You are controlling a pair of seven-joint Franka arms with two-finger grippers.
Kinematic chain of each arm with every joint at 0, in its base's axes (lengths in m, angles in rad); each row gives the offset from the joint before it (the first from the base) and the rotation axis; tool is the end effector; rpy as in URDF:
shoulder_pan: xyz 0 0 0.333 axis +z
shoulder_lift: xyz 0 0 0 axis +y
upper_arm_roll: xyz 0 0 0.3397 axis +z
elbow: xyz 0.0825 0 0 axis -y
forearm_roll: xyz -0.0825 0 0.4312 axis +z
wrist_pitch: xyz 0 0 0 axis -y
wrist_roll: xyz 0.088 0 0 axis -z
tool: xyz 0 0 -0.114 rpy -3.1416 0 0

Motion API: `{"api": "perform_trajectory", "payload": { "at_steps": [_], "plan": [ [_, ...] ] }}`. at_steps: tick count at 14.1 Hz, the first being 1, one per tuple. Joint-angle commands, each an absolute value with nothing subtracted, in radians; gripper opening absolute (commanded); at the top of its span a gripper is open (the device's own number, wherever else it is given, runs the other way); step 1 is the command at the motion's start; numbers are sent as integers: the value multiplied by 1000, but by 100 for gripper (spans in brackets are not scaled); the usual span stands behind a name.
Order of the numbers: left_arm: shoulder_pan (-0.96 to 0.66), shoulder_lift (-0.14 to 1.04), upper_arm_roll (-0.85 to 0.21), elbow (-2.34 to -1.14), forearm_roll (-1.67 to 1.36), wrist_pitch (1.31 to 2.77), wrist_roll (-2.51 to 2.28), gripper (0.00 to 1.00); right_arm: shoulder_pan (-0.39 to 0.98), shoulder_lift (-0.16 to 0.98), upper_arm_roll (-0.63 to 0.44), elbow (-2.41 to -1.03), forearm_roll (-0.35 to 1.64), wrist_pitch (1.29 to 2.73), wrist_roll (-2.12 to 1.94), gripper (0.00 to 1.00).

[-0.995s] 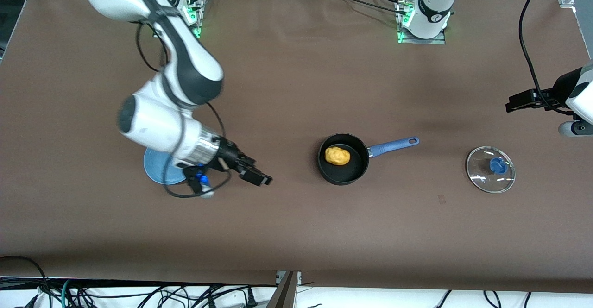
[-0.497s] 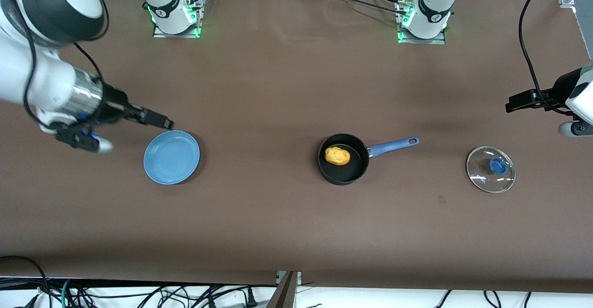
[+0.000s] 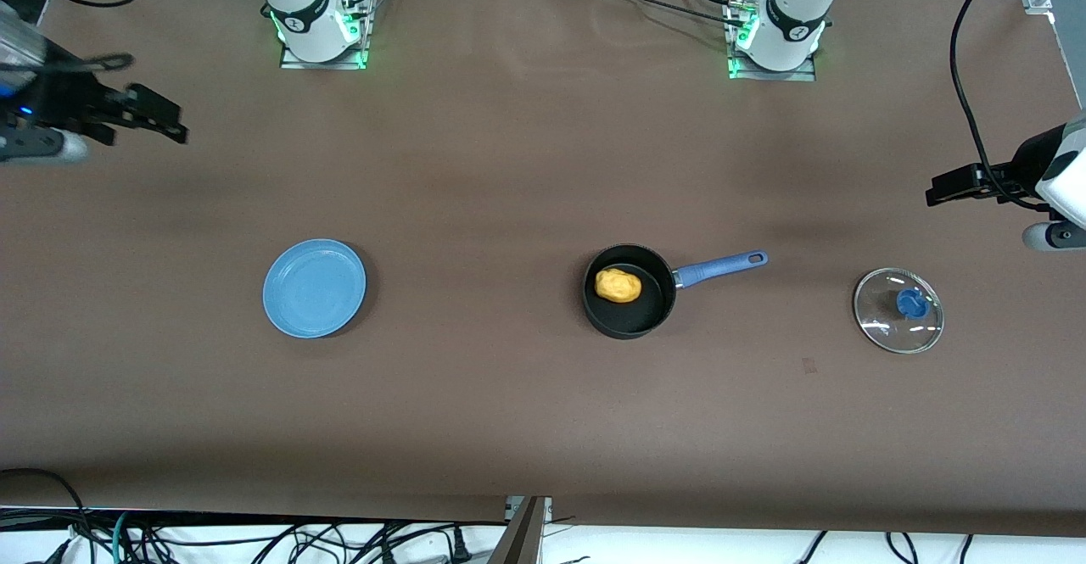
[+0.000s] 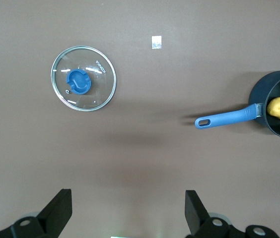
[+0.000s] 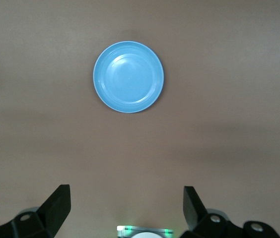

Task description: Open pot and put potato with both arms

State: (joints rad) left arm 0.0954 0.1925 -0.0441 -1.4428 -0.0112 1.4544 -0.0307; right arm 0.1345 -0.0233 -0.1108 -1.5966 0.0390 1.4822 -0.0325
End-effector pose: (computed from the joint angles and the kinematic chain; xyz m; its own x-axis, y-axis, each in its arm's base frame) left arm 0.6467 0.0344 0.5773 0.9804 0.0791 -0.1802 0.0829 -0.9965 0.0141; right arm 0.5830 0.0178 0.6344 0.9942 0.0598 -0.0896 0.0559 -0.9974 -0.0445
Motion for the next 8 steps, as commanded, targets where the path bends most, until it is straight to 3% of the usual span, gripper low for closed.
{"api": "perform_trajectory", "payload": {
  "at_steps": [1, 8],
  "plan": [
    [97, 199, -43, -1424, -29, 1439, -31, 100, 133, -34, -138, -1618, 23, 1483, -107, 100],
    [97, 199, -43, -1424, -29, 1439, -31, 100, 126, -3, -170, -1531, 18, 1433, -104, 100]
  ]
}}
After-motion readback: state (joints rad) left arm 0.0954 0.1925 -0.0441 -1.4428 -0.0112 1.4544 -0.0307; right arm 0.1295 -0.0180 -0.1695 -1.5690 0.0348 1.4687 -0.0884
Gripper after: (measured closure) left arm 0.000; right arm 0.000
